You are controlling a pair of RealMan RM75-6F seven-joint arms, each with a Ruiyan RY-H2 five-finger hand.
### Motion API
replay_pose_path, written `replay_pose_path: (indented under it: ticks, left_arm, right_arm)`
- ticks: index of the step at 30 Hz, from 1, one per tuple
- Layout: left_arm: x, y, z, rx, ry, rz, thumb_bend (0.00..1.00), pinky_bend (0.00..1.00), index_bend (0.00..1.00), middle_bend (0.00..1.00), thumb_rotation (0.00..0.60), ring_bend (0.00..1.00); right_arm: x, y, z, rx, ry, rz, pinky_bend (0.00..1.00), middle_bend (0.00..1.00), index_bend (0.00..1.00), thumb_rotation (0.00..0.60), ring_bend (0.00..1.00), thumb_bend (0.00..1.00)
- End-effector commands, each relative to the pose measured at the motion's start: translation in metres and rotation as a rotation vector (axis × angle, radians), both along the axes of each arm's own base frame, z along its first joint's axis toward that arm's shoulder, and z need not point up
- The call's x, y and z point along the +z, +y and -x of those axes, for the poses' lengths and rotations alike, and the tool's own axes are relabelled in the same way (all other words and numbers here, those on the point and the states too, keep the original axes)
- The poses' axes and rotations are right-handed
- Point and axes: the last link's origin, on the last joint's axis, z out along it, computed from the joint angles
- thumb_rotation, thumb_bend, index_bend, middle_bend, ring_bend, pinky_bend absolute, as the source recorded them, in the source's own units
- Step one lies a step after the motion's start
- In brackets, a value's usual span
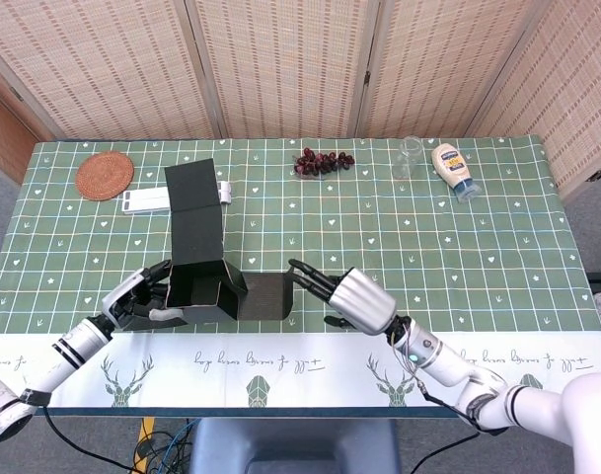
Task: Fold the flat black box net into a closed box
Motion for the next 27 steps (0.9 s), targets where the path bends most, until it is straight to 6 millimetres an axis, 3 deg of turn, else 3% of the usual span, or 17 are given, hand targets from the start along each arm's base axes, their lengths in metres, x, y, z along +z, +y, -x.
replay_pose_path:
  ticks: [1,14,27]
  left_arm:
    - [0.002,-0.001,-0.003,-0.007,-0.015,0.016,0.14,0.84,0.24,0.24,0.6,0.68]
    - [0.005,-0.005,-0.008,-0.031,-0.043,0.08,0.14,0.84,0.24,0.24,0.6,0.68]
    - [0.014,0.001,0.001,0.018,-0.099,0.081,0.14,0.84,0.24,0.24,0.6,0.68]
  right_arm:
    - [-0.013,0.001,-0.011,0.027,-0.052,0.05,1.0,0.0,0.0,0.6,0.7,0.05]
    - [-0.058,0.005,-0.044,0.114,-0.179,0.1,1.0,0.0,0.0,0.6,0.68,0.03]
    - [-0.065,0.011,-0.039,0.132,-0.22,0.104,1.0,0.0,0.0,0.6,0.68,0.03]
